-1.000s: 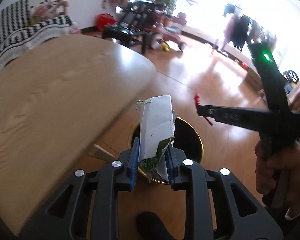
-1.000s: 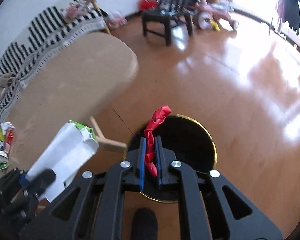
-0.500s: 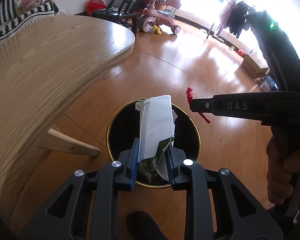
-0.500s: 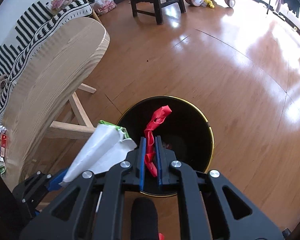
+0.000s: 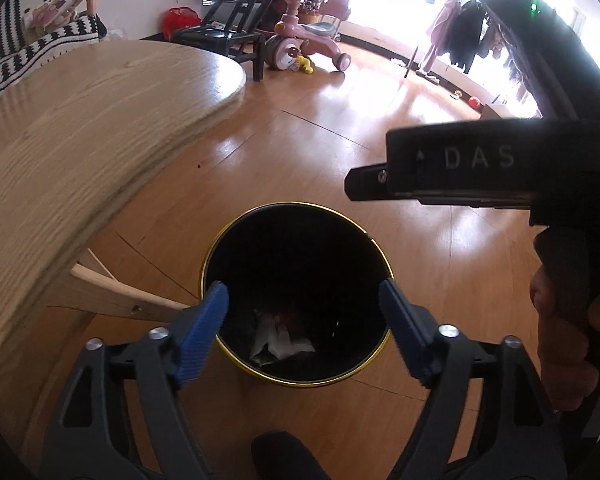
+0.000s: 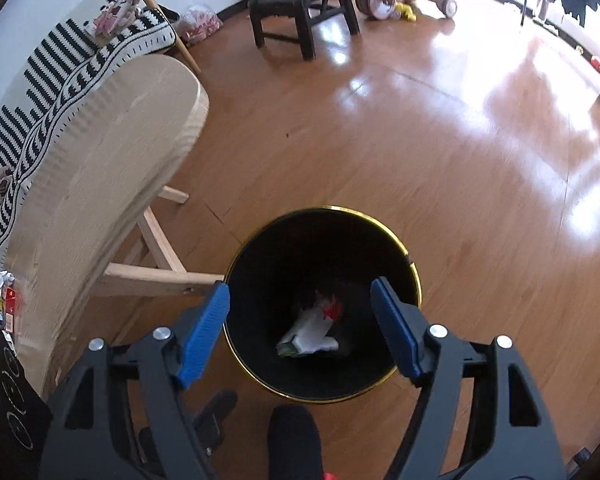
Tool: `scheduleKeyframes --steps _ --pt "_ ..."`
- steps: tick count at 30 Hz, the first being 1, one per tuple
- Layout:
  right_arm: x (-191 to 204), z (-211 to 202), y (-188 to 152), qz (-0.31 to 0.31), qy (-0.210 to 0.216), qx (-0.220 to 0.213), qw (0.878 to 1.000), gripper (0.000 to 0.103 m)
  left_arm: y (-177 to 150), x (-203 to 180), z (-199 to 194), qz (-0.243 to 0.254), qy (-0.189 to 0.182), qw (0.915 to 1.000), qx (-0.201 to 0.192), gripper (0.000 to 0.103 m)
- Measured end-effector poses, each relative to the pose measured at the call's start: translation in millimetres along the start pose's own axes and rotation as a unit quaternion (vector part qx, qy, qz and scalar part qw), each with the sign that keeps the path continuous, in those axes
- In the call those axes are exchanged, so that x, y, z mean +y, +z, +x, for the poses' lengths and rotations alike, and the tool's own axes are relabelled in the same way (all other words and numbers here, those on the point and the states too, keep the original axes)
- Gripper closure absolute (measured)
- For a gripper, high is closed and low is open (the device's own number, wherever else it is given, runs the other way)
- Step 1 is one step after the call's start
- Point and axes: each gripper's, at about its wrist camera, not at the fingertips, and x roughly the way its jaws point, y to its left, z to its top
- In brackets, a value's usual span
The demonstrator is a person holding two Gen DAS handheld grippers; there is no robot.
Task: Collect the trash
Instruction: 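Move both tools back over the remaining trash on the table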
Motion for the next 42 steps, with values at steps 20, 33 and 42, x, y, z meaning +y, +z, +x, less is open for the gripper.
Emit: scheduleKeyframes --steps 20,33,42 --pt "246 -69 -27 -0.152 0.127 -0.070 0.978 0.025 -56 176 -242 -0.175 0.142 0.9696 -0.097 0.007" --pt "456 -57 -148 -0.311 0.213 0.009 0.926 0.025 -175 314 -387 -0.305 0.257 0.9079 -0.130 0.007" --pt "519 -36 -186 -0.355 0.205 0.014 0.912 0.024 -204 348 -406 -0.321 0.266 0.9000 -0.128 0.007"
